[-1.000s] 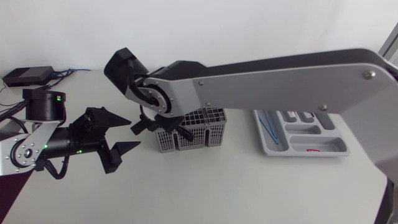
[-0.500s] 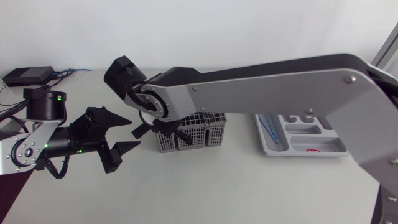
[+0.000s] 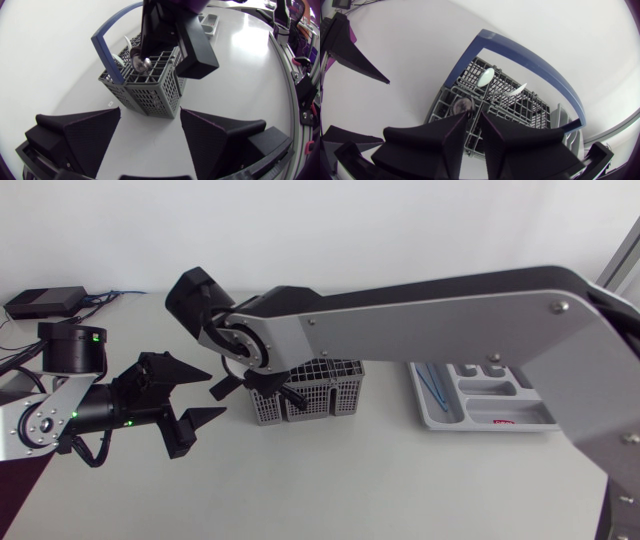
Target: Unload the cutlery basket into the drawer organizer.
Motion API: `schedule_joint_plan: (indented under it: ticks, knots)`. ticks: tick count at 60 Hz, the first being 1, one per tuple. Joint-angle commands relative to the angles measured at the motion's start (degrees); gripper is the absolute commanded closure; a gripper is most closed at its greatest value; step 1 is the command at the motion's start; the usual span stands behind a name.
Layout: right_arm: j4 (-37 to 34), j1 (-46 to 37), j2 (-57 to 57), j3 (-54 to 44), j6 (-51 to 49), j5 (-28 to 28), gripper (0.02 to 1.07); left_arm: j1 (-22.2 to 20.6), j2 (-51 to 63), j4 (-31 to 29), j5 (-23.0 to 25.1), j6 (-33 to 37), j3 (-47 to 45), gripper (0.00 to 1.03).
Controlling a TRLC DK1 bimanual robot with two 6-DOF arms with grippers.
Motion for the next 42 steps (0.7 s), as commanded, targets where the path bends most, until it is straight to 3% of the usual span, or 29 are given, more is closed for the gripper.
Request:
schedule_joint_plan:
  ticks: [1, 21, 42]
  knots:
    - [1.43, 0.16, 1.86, 0.43, 0.69, -0.12, 0.9, 0.1, 0.84, 0.02, 0.95, 1.63, 0.04, 0.06]
    - [3.45, -0.02, 0.89, -0.89, -0.72, -1.97, 0.98, 0.62, 0.76, 0.28, 1.04, 2.16, -0.75, 0.06]
    - [5.82, 0.16, -4.2, -4.31, -2.12, -2.06, 0.99, 0.36, 0.76, 0.28, 1.31, 2.16, -0.84, 0.06]
